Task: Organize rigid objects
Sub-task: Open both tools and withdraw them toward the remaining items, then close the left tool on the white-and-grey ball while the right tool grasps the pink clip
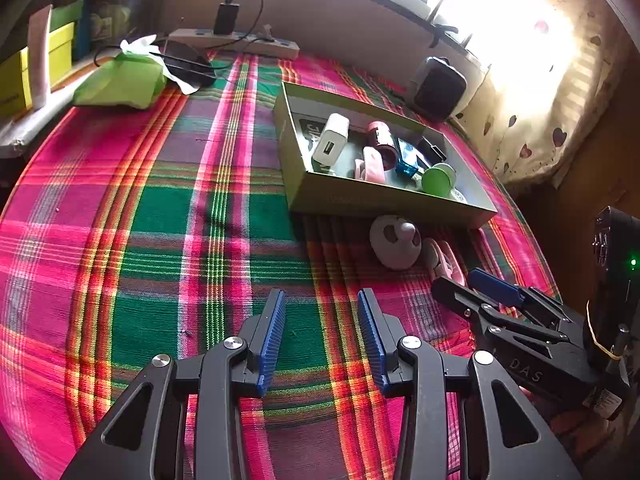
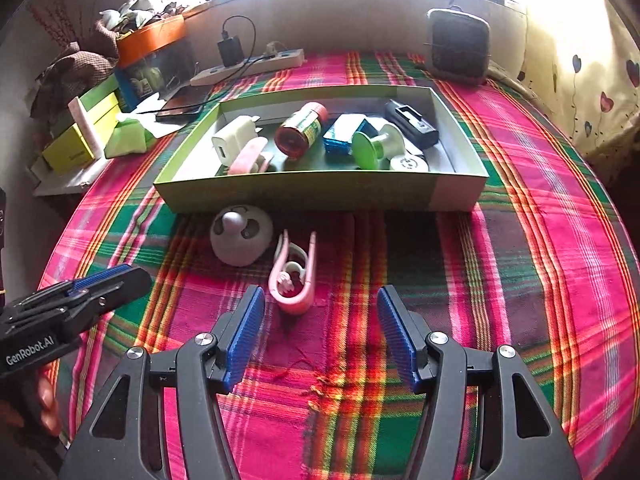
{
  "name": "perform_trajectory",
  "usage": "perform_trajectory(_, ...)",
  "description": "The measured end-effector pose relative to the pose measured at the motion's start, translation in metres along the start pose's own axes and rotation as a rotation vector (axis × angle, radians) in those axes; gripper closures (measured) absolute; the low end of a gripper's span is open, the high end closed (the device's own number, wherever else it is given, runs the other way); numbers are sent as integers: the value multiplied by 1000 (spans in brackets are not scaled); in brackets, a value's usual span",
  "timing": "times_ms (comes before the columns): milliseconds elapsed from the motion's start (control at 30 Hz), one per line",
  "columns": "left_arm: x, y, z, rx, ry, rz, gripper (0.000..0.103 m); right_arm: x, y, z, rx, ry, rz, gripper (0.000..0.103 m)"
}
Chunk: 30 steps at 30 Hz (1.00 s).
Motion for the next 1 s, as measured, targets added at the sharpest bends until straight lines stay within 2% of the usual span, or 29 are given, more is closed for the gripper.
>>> perform_trajectory(367, 5, 6, 6, -8, 6, 17, 66, 2, 13, 9, 0, -12, 4, 44)
perform_trajectory(467, 9, 7, 8, -10, 12, 17, 66, 6, 11, 8, 7, -15, 3, 53)
perform_trajectory(633, 18, 10, 11, -14, 25, 19, 66, 15, 7, 8, 19, -8, 3, 76)
perform_trajectory(700, 23, 12, 13, -17, 31, 22, 66, 20, 6, 9, 22, -3, 10, 80)
perform_trajectory(867, 33, 17, 17, -20, 39, 12, 65, 28, 2, 9, 29, 3, 42, 80)
perform_trajectory(1000, 40, 21, 22, -17, 34, 2, 60, 37, -2, 8, 31, 6, 28, 81)
Point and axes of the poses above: each gripper's, at about its wrist camera, not at the fingertips, and y roughly the way its jaws point, x to its right, z to its top, the point moved 1 cm from there along y, roughly the way its jaws point, and after that the axes turned 14 degrees about z, right-handed, at the moved point
